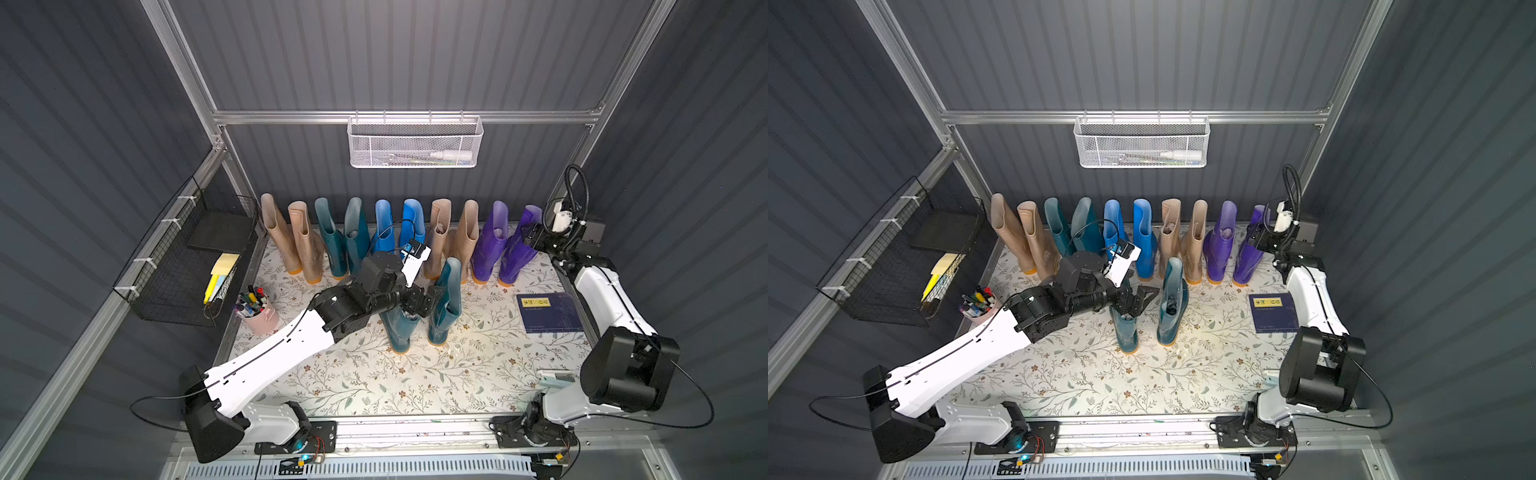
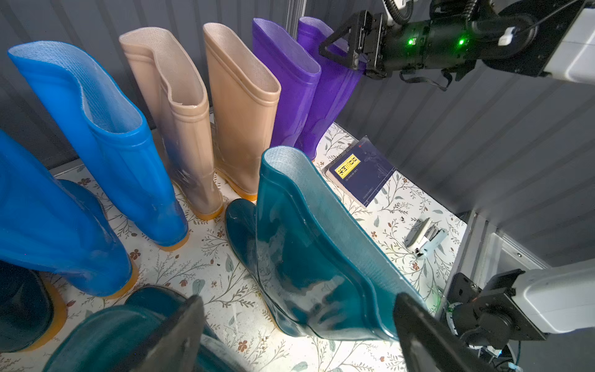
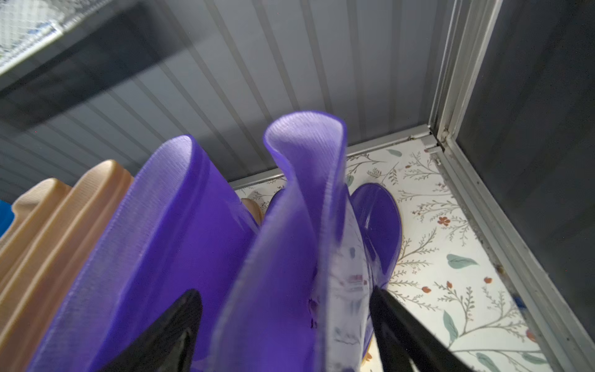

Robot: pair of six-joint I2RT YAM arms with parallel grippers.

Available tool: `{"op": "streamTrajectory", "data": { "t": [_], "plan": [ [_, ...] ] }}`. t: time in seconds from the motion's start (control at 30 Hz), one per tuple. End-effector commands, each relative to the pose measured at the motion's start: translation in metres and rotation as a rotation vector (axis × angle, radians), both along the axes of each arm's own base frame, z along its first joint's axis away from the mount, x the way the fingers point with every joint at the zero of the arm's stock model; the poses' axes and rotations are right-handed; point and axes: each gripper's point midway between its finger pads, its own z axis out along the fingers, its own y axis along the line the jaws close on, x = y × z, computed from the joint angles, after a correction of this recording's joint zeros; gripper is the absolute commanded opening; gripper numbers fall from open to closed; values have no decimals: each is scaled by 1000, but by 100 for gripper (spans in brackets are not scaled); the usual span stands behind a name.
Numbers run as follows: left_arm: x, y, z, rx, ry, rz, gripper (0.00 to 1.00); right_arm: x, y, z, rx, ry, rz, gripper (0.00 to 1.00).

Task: Match and arrange rain boots in pairs
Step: Place the rain boot at the corner of the board.

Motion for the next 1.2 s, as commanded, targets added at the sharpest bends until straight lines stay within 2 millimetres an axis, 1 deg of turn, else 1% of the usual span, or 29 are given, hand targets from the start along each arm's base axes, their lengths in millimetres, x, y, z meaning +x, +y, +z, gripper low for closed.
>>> {"op": "streamTrajectory", "data": {
  "t": [0.0, 0.07, 0.2, 0.23, 0.37, 0.53, 0.6, 0.67, 0.77, 0.87, 0.93, 1.0, 1.07, 1.13, 1.17],
  "plan": [
    [-3, 0, 8, -13, -9, -10, 94, 0, 5, 20, 26, -8, 0, 88],
    [-4, 0, 9, -14, -12, -11, 94, 3, 4, 25, 23, -5, -8, 89],
    [-4, 1, 8, -16, -10, -11, 94, 14, 1, 24, 12, 9, -24, 91],
    [-5, 1, 8, -15, -10, -10, 94, 17, -7, 21, -4, 25, -63, 91],
    [-5, 5, 8, -16, -12, -1, 94, 27, -8, 16, -8, 56, -81, 92],
    [-5, 8, 7, -10, -17, 6, 94, 39, -6, 6, -22, 98, -87, 92],
    [-5, 8, 7, -7, -16, 7, 94, 43, -3, 2, -26, 111, -79, 90],
    [-5, 9, 6, -3, -17, 8, 94, 46, -1, 0, -27, 117, -72, 85],
    [-5, 10, 6, 0, -20, 9, 94, 49, 1, 0, -27, 115, -53, 72],
    [-5, 11, 6, 0, -22, 12, 94, 51, 5, 0, -33, 113, -27, 57],
    [-6, 12, 6, 0, -24, 14, 94, 50, 6, 3, -39, 109, -12, 46],
    [-5, 13, 6, 1, -27, 17, 94, 50, 7, 6, -47, 101, -4, 37],
    [-6, 13, 6, -1, -27, 16, 95, 49, 11, 8, -46, 91, 24, 31],
    [-6, 12, 5, 0, -26, 15, 94, 48, 16, 13, -43, 75, 53, 28],
    [-6, 13, 5, 0, -25, 16, 95, 47, 23, 15, -36, 66, 87, 27]
  ]
}}
